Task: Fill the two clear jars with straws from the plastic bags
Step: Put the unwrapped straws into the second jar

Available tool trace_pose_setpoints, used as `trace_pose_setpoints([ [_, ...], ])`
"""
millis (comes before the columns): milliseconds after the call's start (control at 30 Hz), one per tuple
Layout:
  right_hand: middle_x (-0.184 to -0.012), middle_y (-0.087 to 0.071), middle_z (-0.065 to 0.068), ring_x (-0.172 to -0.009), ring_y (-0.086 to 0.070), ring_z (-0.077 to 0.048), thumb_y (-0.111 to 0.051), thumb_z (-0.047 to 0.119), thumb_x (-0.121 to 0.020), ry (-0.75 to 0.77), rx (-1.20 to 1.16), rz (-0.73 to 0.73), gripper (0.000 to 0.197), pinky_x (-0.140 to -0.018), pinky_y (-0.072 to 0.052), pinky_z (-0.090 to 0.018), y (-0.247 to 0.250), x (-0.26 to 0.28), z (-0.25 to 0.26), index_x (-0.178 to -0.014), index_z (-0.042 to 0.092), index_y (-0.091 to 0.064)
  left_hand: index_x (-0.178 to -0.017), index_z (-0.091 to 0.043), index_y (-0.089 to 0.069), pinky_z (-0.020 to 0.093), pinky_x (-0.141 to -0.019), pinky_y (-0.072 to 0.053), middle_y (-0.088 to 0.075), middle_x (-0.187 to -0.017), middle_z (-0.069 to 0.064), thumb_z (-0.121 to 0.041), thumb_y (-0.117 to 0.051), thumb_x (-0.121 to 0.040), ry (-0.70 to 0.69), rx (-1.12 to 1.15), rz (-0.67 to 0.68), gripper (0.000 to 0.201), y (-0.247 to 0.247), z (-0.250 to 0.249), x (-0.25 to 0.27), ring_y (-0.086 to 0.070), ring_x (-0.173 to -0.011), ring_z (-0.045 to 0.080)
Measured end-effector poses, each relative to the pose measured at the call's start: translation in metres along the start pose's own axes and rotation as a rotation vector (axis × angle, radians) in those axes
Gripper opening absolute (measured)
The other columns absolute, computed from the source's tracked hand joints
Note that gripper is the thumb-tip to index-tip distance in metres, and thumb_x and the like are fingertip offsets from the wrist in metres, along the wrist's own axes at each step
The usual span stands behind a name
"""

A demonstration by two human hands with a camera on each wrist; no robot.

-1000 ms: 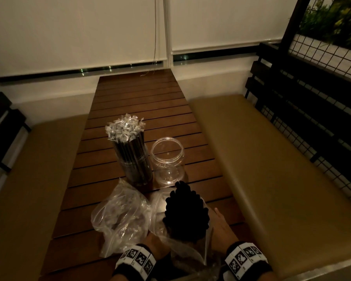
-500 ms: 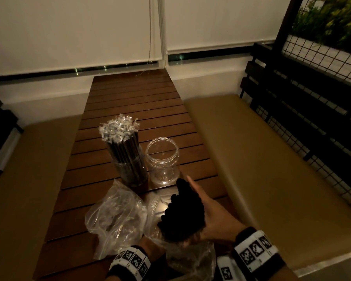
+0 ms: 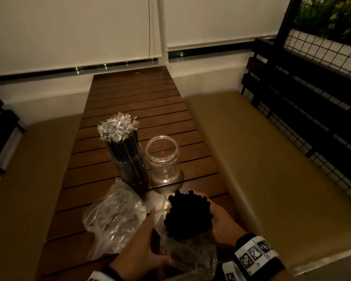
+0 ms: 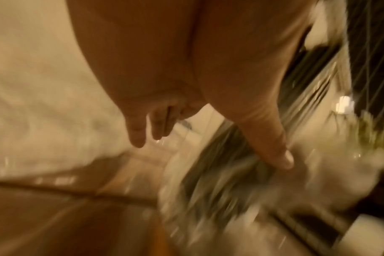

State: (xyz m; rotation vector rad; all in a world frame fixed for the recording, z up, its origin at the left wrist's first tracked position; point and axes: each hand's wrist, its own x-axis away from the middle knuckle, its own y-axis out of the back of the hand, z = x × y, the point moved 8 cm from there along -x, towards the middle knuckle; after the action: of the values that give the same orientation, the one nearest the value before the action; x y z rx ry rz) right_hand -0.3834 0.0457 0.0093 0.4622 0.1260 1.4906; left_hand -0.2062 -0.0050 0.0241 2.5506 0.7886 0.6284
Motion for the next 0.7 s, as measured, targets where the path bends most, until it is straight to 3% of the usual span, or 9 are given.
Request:
trace_pose_setpoints([
  [67, -0.114, -0.052, 0.052, -0.110, -0.052, 0.024, -0.060, 0.088, -0.062, 0.023, 0.076, 0.012, 0.066, -0.106, -0.040, -0.024, 0.000, -0.001, 0.001, -0.122, 0.074, -0.034, -0.148, -0.045, 0.011, 0.034, -0.121, -0.022, -0.006, -0.160, -0.019, -0.070, -0.085, -0.039, -0.034, 0.031, -0.088, 0.147, 0.016, -0.002, 0.009, -0.011, -0.149, 0.005],
  [133, -0.123, -0.039, 0.057, -0.118, -0.042, 0.027, -0.049, 0.091, -0.068, 0.046, 0.118, 0.008, 0.070, -0.106, -0.034, -0.013, 0.002, 0.000, 0.011, -0.130, 0.066, -0.029, -0.149, -0.040, 0.011, 0.029, -0.118, -0.023, -0.008, -0.160, -0.022, -0.071, -0.083, -0.039, -0.169, 0.063, -0.162, 0.149, 0.027, -0.020, 0.014, -0.013, -0.148, 0.000],
  [200, -0.133, -0.050, 0.036, -0.125, -0.048, 0.013, -0.061, 0.075, -0.077, 0.076, 0.086, -0.031, 0.068, -0.110, -0.038, -0.017, 0.005, -0.001, 0.018, -0.135, 0.047, -0.038, -0.148, -0.045, 0.013, 0.018, -0.113, -0.027, -0.010, -0.157, -0.031, -0.060, -0.088, -0.043, -0.201, 0.105, -0.143, 0.146, 0.026, -0.034, 0.007, -0.017, -0.144, -0.008],
  [267, -0.131, -0.057, 0.021, -0.124, -0.054, 0.004, -0.072, 0.050, -0.080, 0.086, 0.064, -0.039, 0.061, -0.112, -0.043, -0.027, 0.007, -0.002, 0.021, -0.134, 0.041, -0.044, -0.145, -0.056, 0.002, 0.021, -0.112, -0.035, -0.024, -0.154, -0.029, -0.052, -0.090, -0.047, -0.187, 0.239, -0.045, 0.134, 0.011, -0.041, -0.008, -0.030, -0.141, -0.004],
  [367, -0.110, -0.051, 0.031, -0.105, -0.052, 0.021, -0.064, 0.054, -0.074, 0.071, 0.198, 0.023, 0.051, -0.101, -0.039, -0.008, 0.006, -0.004, 0.031, -0.119, 0.046, -0.041, -0.140, -0.054, -0.028, 0.041, -0.107, -0.046, -0.051, -0.142, -0.009, -0.050, -0.090, -0.052, -0.151, 0.394, -0.021, 0.107, -0.001, -0.044, -0.025, -0.052, -0.129, 0.010],
  [467, -0.098, -0.051, 0.030, -0.098, -0.049, 0.027, -0.062, 0.055, -0.075, 0.109, 0.327, 0.012, 0.037, -0.085, -0.037, 0.003, 0.015, -0.009, 0.041, -0.108, 0.044, -0.050, -0.144, -0.040, -0.024, 0.024, -0.098, -0.049, -0.050, -0.138, -0.018, -0.011, -0.092, -0.058, -0.225, 0.386, -0.078, 0.113, 0.006, -0.055, -0.031, -0.049, -0.129, 0.001],
  [567, -0.105, -0.063, 0.023, -0.103, -0.058, 0.017, -0.081, 0.035, -0.075, 0.107, 0.257, -0.066, 0.045, -0.089, -0.048, -0.007, 0.025, -0.009, 0.042, -0.114, 0.039, -0.060, -0.143, -0.046, -0.025, 0.030, -0.105, -0.045, -0.049, -0.139, -0.019, -0.016, -0.093, -0.054, -0.258, 0.348, -0.090, 0.116, 0.018, -0.061, -0.037, -0.045, -0.133, 0.004],
  [633, -0.108, -0.064, 0.022, -0.104, -0.061, 0.008, -0.086, 0.036, -0.067, 0.079, 0.208, -0.083, 0.056, -0.090, -0.052, -0.014, 0.027, -0.006, 0.039, -0.117, 0.040, -0.060, -0.144, -0.043, -0.025, 0.030, -0.105, -0.044, -0.050, -0.138, -0.018, -0.022, -0.093, -0.054, -0.297, 0.296, -0.070, 0.115, 0.019, -0.062, -0.044, -0.047, -0.132, 0.005],
  [700, -0.101, -0.059, 0.026, -0.097, -0.058, 0.012, -0.080, 0.047, -0.067, 0.058, 0.260, -0.040, 0.056, -0.089, -0.049, -0.012, 0.019, -0.007, 0.033, -0.117, 0.037, -0.058, -0.144, -0.034, -0.029, 0.033, -0.104, -0.045, -0.053, -0.136, -0.015, -0.024, -0.093, -0.054, -0.255, 0.282, -0.052, 0.110, 0.015, -0.053, -0.049, -0.049, -0.130, 0.007],
])
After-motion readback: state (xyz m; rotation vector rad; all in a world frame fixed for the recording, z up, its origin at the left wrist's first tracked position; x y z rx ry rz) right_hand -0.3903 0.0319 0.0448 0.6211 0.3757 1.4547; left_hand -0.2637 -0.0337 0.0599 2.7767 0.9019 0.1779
